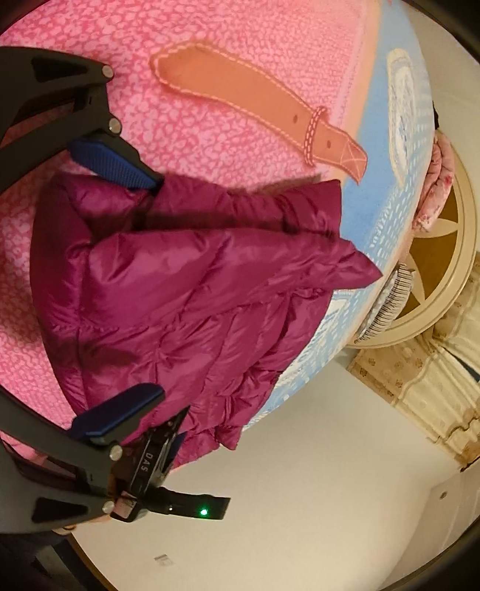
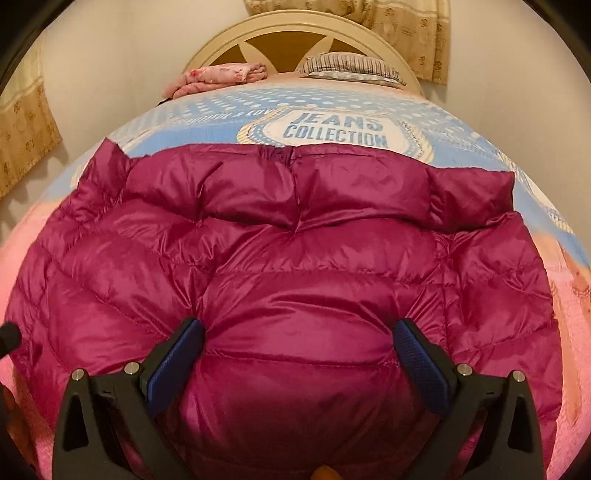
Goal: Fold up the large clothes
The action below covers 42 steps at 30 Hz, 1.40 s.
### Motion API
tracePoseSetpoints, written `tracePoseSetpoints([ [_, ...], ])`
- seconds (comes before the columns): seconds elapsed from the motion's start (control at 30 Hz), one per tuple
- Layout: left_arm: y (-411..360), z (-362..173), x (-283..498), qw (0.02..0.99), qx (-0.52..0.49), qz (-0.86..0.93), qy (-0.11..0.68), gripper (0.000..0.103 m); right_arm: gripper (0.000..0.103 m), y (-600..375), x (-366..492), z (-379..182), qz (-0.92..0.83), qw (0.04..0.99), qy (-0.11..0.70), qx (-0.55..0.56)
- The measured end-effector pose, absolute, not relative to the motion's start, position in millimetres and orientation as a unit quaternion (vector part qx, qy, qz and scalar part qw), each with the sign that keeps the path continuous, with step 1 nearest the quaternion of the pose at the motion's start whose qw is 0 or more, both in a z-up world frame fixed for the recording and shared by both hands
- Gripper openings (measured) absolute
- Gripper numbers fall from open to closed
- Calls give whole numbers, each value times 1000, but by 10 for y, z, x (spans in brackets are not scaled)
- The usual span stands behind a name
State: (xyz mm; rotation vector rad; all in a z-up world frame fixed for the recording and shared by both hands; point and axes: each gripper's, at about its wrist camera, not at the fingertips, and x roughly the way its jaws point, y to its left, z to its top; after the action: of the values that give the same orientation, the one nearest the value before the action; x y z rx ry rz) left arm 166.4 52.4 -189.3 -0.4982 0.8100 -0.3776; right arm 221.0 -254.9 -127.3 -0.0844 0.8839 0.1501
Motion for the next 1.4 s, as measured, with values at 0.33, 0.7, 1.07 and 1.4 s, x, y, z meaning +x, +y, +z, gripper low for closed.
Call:
tracePoseSetpoints([
  [0.33, 508, -1917, 1636, 862, -252, -202, 390, 46, 102, -2565, 2149, -1337, 72, 905, 419, -30],
  [0.7, 695, -1922, 1545, 884, -254, -111, 377, 80, 102, -2595, 2118, -1355, 75, 906, 415, -23],
  [1.07, 554, -1708, 1533, 877, -267, -210, 340, 16, 102, -2615, 2104, -1357, 77, 908, 411, -20],
  [1.4, -446, -743, 1318, 906, -119, -310, 264, 15, 102, -2666, 2092, -1354, 80, 908, 411, -11],
])
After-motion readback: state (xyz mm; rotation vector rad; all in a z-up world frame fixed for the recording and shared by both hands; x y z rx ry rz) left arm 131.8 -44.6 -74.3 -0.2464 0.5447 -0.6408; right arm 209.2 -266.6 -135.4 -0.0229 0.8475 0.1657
